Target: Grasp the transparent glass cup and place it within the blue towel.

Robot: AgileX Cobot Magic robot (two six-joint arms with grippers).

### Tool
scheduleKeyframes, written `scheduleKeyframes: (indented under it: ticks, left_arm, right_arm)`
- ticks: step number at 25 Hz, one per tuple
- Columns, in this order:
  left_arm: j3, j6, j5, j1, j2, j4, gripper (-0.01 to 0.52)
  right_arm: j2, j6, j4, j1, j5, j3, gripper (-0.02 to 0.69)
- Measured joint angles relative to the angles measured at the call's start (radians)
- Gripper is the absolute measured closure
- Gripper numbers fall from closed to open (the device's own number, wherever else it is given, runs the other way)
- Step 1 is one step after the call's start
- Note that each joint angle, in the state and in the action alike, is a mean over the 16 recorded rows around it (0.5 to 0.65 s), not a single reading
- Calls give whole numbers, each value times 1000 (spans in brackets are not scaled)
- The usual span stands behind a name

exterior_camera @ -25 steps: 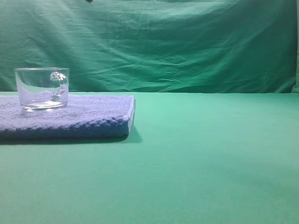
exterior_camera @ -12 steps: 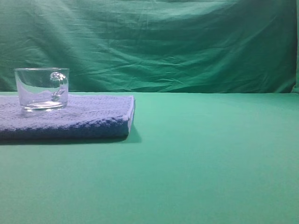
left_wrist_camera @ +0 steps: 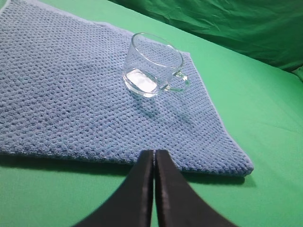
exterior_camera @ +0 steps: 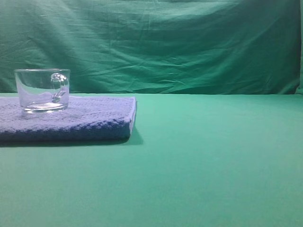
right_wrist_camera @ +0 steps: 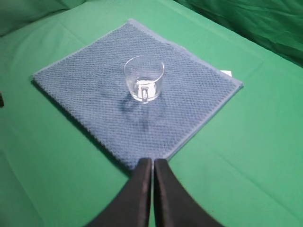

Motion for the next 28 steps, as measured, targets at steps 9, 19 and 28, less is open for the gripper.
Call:
scheduleKeyframes:
  ticks: [9,19,28]
  left_arm:
    - [0,0,0,0,0,0,514]
    - [0,0,0,0,0,0,514]
    - [0,0,0,0,0,0,514]
  right_arm:
    - [-195,81,-82,-86,-112,185,665]
    - [-459,114,-111,-387,-304,438,647]
    - [-665,119,-107,-621,-363,668,620]
